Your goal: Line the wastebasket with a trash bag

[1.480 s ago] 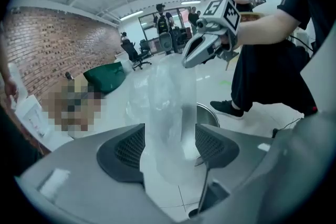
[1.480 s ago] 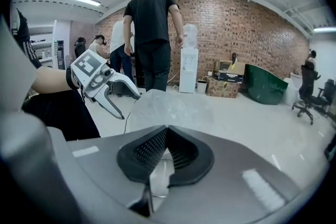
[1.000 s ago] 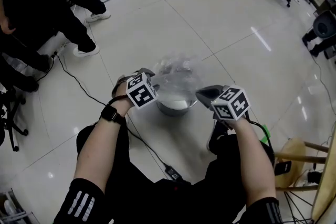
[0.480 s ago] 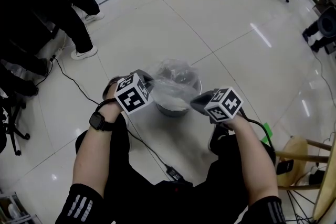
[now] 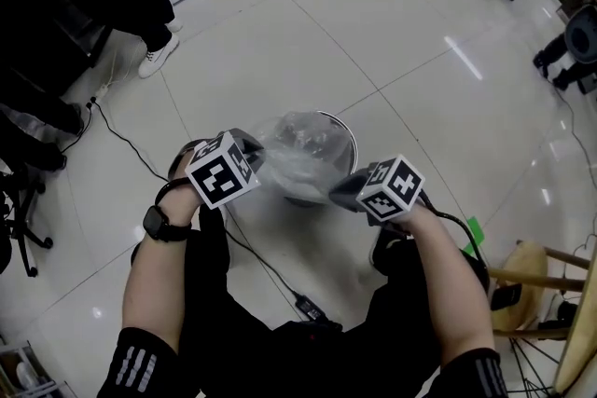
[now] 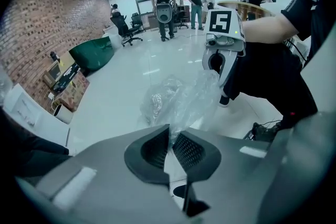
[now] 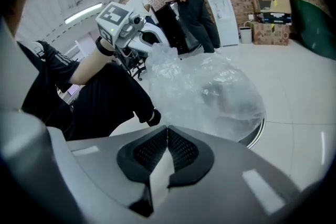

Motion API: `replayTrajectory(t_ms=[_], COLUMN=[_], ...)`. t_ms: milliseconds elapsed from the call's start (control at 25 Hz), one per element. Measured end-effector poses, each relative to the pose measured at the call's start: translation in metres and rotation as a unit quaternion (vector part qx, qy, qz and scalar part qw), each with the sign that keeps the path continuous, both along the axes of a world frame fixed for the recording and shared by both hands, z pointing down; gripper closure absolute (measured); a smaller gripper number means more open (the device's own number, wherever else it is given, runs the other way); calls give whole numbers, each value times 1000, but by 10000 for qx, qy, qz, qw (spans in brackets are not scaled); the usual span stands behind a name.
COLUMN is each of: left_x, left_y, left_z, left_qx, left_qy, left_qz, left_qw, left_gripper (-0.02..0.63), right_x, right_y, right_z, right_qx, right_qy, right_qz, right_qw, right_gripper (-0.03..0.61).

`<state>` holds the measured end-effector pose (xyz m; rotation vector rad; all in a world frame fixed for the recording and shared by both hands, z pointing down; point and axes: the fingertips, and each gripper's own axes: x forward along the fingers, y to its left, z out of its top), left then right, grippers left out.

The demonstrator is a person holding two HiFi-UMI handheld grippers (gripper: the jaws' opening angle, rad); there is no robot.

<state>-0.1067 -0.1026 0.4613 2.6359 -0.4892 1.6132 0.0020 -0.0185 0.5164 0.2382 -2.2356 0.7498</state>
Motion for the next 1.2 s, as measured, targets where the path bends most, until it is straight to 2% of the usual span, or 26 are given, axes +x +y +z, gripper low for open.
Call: replayTrajectory(t_ms=[200, 360, 560, 720, 920, 1000, 1120, 1200], left_x=[-3, 8, 29, 42, 57, 59, 56, 48], left_y=[-22, -33, -52, -72, -79, -78, -78, -82], left_z=[17, 27, 38, 33, 31, 31, 28, 23], left_qx=[171, 169, 306, 473, 635, 671, 693, 773], left_qy=[-365, -449, -576, -464, -371, -379, -351, -323], left_qz=[-202, -183, -67, -43, 7, 60, 49, -69], left_qw=[9990, 9987, 9978, 9978, 9973, 9970, 9970, 9965], left_gripper=[607, 589, 589, 589, 589, 589, 589, 553], right_x=[12, 16, 29, 39, 58, 61, 61, 62], right_y=[-19, -19, -35, -70, -110, -115, -109, -111], right_z=[4, 6, -2, -27, -51, -53, -44, -40], right_qx=[89, 8, 400, 926, 1604, 1620, 1403, 1452], right_qy=[205, 250, 239, 165, 361, 485, 776, 898], right_qz=[347, 272, 406, 809, 1183, 1143, 872, 885], right_qw=[9991, 9993, 9981, 9923, 9793, 9789, 9832, 9813], right_gripper=[569, 568, 473, 459, 396, 391, 394, 427])
